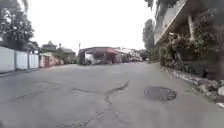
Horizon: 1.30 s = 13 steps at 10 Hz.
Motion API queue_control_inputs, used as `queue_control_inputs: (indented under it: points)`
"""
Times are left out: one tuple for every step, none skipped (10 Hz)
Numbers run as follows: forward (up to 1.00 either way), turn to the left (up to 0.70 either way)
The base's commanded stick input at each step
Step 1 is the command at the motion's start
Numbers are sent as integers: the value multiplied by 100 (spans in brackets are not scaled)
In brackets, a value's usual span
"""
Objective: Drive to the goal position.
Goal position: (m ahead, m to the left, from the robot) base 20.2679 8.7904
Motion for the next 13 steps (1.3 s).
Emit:
queue_control_inputs:
  points:
    - [100,1]
    - [100,8]
    - [100,41]
    - [100,41]
    - [100,41]
    - [100,41]
    - [100,41]
    - [100,41]
    - [100,41]
    - [100,41]
    - [100,1]
    - [100,1]
    - [100,1]
